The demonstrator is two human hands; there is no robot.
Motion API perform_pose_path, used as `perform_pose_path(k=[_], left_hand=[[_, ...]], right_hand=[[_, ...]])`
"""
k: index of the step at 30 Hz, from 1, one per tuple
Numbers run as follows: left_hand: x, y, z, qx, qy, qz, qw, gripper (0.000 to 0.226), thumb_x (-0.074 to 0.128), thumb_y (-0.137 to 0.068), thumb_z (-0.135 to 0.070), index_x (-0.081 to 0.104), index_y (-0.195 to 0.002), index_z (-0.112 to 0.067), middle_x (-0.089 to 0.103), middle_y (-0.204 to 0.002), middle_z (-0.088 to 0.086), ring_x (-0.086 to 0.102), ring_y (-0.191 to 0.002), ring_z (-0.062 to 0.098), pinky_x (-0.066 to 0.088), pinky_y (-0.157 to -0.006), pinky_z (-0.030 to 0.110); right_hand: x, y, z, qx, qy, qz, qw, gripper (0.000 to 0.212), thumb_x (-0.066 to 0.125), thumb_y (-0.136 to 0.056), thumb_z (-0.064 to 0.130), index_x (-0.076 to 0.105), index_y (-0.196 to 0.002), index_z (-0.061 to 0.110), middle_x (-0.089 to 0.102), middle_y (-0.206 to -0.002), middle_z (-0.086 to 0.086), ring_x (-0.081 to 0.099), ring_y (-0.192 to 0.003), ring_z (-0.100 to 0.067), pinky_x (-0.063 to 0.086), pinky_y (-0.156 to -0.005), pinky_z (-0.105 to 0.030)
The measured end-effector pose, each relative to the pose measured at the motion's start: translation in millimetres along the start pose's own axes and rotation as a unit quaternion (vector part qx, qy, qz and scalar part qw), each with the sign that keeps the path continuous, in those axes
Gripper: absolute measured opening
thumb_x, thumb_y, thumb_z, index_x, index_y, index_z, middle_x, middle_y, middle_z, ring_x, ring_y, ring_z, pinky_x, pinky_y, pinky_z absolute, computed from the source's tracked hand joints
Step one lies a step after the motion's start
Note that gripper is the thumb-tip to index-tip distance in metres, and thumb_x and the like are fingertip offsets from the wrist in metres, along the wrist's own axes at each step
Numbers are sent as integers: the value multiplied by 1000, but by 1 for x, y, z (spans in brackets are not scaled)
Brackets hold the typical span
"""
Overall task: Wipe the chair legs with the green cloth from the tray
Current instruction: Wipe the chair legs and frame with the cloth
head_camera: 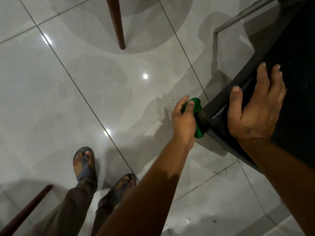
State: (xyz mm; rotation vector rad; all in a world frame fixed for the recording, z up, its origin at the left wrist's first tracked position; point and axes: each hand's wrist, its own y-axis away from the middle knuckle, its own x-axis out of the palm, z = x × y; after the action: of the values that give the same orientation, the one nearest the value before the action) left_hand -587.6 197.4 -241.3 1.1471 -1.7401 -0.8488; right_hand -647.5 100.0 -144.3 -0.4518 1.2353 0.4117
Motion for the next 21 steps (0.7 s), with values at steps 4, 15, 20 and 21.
perform_pose_path(k=[4,15,20,21], left_hand=[[-8,-52,-10,-103,-19,-93,990,80,73,-90,-25,31,-159,-24,62,-130,14,68,-82,22,61,-53,24],[-6,11,-4,-53,-49,6,997,49,53,-95,-51,52,-139,-28,65,-133,6,64,-124,29,50,-109,53],[-4,-4,-7,-45,-81,20,996,58,52,-100,-46,41,-153,-25,58,-146,11,59,-131,34,48,-112,55],[-3,-21,-11,-64,-114,-2,991,61,55,-100,-43,40,-154,-22,57,-146,13,60,-128,35,50,-110,55]], right_hand=[[2,1,-2,-3,1,-11,1000,68,46,-102,47,32,-159,13,26,-167,-19,24,-154,-36,23,-123,-50],[2,0,-3,1,3,-4,1000,68,46,-102,48,30,-160,15,25,-167,-19,24,-153,-37,30,-121,-58],[0,1,0,14,-5,2,1000,69,47,-101,48,29,-161,17,24,-168,-18,22,-154,-36,24,-124,-54],[0,1,0,13,-2,2,1000,69,46,-101,49,30,-160,17,24,-168,-18,22,-154,-36,24,-124,-53]])
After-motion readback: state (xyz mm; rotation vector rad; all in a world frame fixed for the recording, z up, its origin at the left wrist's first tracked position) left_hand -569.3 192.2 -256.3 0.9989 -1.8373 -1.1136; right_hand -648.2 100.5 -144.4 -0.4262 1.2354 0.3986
